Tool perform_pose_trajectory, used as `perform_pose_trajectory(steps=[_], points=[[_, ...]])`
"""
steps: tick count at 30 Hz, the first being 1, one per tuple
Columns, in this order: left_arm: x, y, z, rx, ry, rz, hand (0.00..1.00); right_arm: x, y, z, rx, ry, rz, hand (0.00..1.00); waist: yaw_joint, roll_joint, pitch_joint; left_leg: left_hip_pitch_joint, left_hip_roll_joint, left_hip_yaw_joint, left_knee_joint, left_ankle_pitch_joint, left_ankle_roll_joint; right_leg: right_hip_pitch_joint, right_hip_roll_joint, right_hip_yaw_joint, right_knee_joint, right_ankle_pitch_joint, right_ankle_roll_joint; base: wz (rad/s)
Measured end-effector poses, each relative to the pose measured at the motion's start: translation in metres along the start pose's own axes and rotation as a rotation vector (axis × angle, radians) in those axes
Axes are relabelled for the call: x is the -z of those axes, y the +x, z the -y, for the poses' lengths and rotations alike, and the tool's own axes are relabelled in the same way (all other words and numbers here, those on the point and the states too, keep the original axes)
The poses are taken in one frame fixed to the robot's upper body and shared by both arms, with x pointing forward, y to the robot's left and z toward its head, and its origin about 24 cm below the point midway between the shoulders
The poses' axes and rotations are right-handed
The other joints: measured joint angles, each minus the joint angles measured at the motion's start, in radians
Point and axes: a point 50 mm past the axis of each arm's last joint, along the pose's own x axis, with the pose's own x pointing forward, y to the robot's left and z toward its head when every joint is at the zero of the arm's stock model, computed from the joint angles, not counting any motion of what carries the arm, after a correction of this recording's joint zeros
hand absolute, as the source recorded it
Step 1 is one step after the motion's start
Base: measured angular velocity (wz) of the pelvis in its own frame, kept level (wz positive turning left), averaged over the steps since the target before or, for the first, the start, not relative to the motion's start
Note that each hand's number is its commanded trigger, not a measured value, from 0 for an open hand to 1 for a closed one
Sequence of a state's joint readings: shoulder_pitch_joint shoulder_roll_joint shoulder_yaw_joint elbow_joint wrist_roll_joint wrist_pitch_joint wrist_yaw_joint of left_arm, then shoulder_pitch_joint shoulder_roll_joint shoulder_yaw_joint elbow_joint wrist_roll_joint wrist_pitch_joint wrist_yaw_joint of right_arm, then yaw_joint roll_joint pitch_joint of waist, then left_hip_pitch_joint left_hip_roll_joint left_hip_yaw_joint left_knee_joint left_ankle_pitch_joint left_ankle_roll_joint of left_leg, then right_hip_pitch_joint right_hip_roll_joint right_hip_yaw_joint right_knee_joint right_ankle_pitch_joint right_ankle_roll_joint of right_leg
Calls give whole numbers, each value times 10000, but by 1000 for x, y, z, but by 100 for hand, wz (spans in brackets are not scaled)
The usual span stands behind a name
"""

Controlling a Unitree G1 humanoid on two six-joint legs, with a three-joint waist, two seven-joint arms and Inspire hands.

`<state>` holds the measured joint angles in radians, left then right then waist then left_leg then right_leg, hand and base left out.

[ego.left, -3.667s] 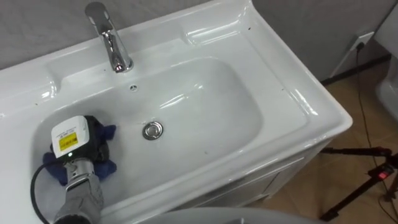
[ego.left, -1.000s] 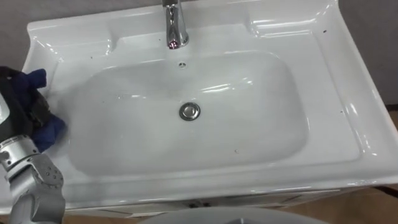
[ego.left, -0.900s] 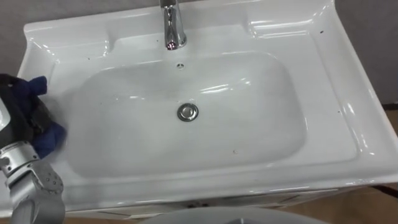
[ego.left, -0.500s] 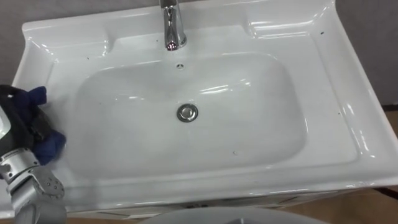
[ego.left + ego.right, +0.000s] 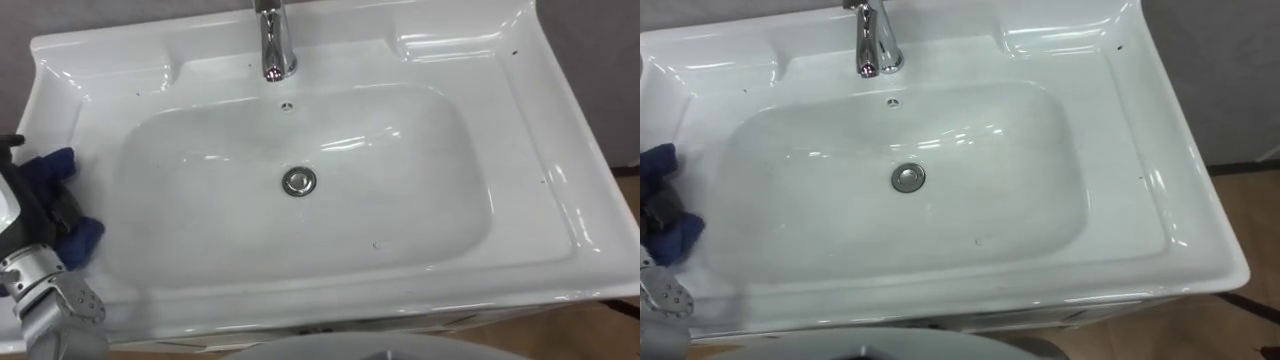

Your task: Wipe basin

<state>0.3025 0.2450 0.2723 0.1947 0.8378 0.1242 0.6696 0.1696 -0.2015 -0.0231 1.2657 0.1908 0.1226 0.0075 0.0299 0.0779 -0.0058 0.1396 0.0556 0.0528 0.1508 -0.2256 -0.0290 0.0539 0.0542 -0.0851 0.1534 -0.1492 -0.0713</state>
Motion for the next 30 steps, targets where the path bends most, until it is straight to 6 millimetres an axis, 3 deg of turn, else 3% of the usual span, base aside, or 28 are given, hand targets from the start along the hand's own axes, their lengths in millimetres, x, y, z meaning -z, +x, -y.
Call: perform_pose_trajectory(steps=[16, 30], points=[[-6, 13, -16, -1410, -441, 130, 0, 4, 0, 4, -42, -420, -75, 0, -26, 18, -9, 14, -1, 10, 0, 0, 0, -9, -1, 29, -1, 0, 0, 0], [-6, 16, -15, -1241, -3517, -1406, 0, -3, -1, 1, 135, -276, 406, 0, -89, -3, 82, 84, -2, 11, -10, 0, 0, 54, 7, 95, 9, -3, 4, -1]])
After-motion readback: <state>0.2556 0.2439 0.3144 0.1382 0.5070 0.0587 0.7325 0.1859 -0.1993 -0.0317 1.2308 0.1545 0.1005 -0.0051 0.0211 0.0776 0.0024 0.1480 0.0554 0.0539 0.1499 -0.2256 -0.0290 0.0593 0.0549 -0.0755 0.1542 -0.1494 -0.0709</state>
